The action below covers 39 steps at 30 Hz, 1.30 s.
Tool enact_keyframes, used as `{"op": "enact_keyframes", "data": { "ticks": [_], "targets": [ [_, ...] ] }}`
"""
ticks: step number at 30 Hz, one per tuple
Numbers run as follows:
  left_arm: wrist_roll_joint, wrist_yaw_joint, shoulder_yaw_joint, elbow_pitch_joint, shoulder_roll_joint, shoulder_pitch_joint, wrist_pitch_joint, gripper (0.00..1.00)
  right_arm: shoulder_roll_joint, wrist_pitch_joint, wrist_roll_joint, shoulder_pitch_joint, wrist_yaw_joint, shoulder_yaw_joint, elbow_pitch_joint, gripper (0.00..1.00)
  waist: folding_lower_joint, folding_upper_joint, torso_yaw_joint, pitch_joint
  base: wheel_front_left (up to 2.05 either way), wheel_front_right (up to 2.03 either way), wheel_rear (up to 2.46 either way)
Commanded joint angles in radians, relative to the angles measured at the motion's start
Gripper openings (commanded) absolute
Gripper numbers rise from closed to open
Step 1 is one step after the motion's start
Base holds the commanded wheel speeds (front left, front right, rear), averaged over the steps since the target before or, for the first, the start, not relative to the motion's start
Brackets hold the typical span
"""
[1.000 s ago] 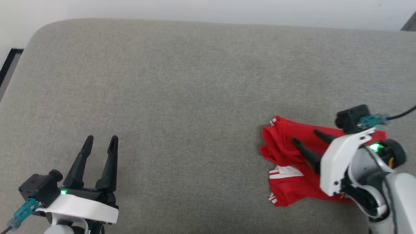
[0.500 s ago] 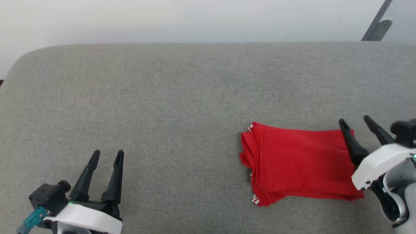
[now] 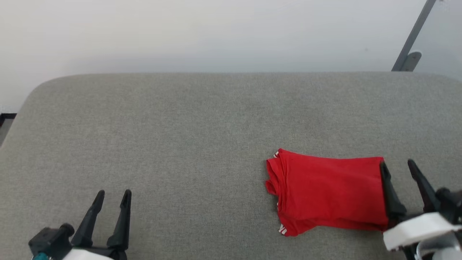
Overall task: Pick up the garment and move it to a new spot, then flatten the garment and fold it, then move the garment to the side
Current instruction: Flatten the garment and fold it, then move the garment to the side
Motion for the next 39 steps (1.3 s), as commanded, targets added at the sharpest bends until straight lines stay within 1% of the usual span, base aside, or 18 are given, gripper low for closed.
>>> {"op": "enact_keyframes", "data": {
  "ticks": [1, 4, 12, 17, 20, 22, 25, 27, 29, 33, 34, 37, 39],
  "targets": [
    [0.007, 0.002, 0.008, -0.011, -0.003, 0.022, -0.005, 1.00, 0.010, -0.007, -0.010, 0.033, 0.000, -0.009, -0.021, 1.00, 0.0001, -0.0001, 0.002, -0.012, 0.00, 0.00, 0.00],
    [0.012, 0.002, 0.021, -0.025, -0.005, 0.046, -0.005, 1.00, 0.021, -0.009, -0.021, 0.074, 0.000, -0.024, -0.048, 1.00, 0.0001, -0.0001, 0.001, -0.018, 0.00, 0.00, 0.00],
    [0.029, 0.002, 0.065, -0.083, -0.031, 0.117, -0.005, 1.00, 0.061, 0.042, -0.040, 0.194, 0.000, -0.082, -0.162, 1.00, 0.0001, -0.0001, -0.008, -0.015, 0.00, 0.00, 0.00],
    [0.026, 0.002, 0.068, -0.083, -0.039, 0.113, -0.005, 1.00, 0.081, 0.067, -0.050, 0.206, 0.000, -0.094, -0.202, 1.00, 0.0001, -0.0001, -0.011, -0.002, 0.00, 0.00, 0.00],
    [0.019, 0.002, 0.067, -0.086, -0.036, 0.087, -0.005, 1.00, 0.086, 0.087, -0.053, 0.180, 0.000, -0.095, -0.207, 1.00, 0.0001, -0.0001, -0.009, 0.013, 0.00, 0.00, 0.00],
    [0.014, 0.002, 0.071, -0.090, -0.034, 0.073, -0.005, 1.00, 0.082, 0.121, -0.064, 0.153, 0.000, -0.107, -0.195, 1.00, 0.0001, -0.0001, -0.010, 0.029, 0.00, 0.00, 0.00],
    [0.009, 0.002, 0.063, -0.092, -0.035, 0.052, -0.005, 1.00, 0.065, 0.221, -0.085, 0.105, 0.000, -0.116, -0.168, 1.00, 0.0001, -0.0001, -0.008, 0.062, 0.00, 0.00, 0.00],
    [0.005, 0.002, 0.053, -0.091, -0.030, 0.031, -0.005, 1.00, 0.052, 0.311, -0.089, 0.066, 0.000, -0.126, -0.149, 1.00, 0.0001, -0.0001, -0.003, 0.089, 0.00, 0.00, 0.00],
    [-0.002, 0.002, 0.045, -0.093, -0.027, 0.009, -0.005, 1.00, 0.021, 0.410, -0.098, 0.029, 0.000, -0.119, -0.144, 1.00, 0.0001, -0.0001, 0.003, 0.122, 0.00, 0.00, 0.00],
    [-0.019, 0.002, 0.029, -0.093, -0.022, -0.042, -0.005, 1.00, -0.039, 0.645, -0.067, -0.031, 0.000, -0.107, -0.140, 1.00, 0.0001, -0.0001, 0.019, 0.190, 0.00, 0.00, 0.00],
    [-0.028, 0.002, 0.021, -0.089, -0.020, -0.064, -0.005, 1.00, -0.065, 0.771, -0.041, -0.059, 0.000, -0.109, -0.147, 1.00, 0.0001, -0.0001, 0.026, 0.221, 0.00, 0.00, 0.00],
    [-0.038, 0.002, 0.009, -0.084, -0.020, -0.098, -0.005, 1.00, -0.085, 0.944, -0.002, -0.086, 0.000, -0.107, -0.165, 1.00, 0.0001, -0.0001, 0.038, 0.265, 0.00, 0.00, 0.00],
    [-0.042, 0.002, -0.003, -0.081, -0.019, -0.118, -0.005, 1.00, -0.087, 1.030, 0.019, -0.097, 0.000, -0.107, -0.174, 1.00, 0.0001, -0.0001, 0.048, 0.287, 0.00, 0.00, 0.00]
  ]
}}
